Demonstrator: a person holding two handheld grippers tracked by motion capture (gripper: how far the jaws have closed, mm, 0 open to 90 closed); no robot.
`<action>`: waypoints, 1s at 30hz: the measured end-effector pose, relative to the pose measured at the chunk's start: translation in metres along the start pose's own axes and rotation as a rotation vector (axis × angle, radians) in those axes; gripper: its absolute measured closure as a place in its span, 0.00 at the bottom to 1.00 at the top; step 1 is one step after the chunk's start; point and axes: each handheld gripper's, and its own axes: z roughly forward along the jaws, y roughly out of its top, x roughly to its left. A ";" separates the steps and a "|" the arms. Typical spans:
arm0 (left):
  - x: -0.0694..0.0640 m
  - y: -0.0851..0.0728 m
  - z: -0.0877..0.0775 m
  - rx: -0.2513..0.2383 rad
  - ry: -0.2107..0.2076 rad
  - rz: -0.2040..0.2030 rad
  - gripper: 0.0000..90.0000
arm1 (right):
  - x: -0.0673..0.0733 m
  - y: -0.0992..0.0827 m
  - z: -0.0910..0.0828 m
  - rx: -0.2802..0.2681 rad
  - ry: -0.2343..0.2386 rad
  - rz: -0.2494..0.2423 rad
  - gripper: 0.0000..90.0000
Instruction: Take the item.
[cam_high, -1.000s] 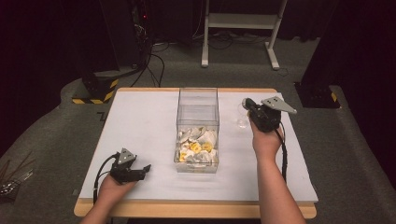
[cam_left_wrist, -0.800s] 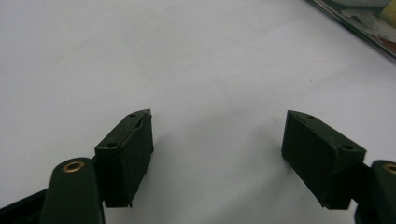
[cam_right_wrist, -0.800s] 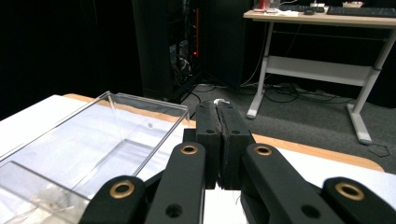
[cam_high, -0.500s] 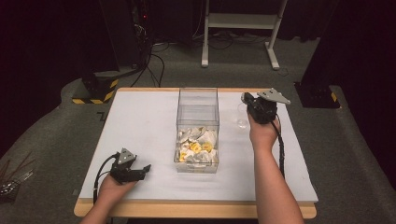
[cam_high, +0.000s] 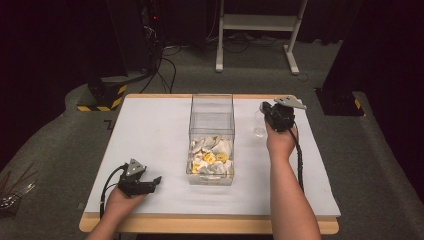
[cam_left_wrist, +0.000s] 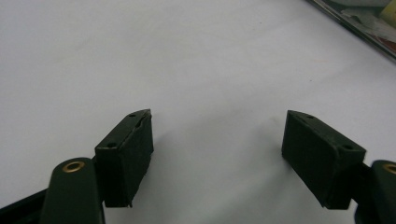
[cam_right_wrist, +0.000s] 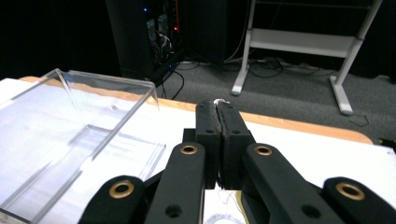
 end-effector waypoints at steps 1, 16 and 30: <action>0.000 0.000 0.000 0.000 0.000 0.000 0.28 | 0.000 0.000 0.000 0.000 0.000 0.000 0.99; 0.000 0.000 0.000 0.001 0.000 -0.001 0.28 | -0.005 -0.016 0.011 0.060 -0.009 0.033 0.98; 0.000 0.000 0.000 0.003 -0.001 0.003 0.28 | -0.010 -0.023 0.014 0.074 0.001 0.053 0.89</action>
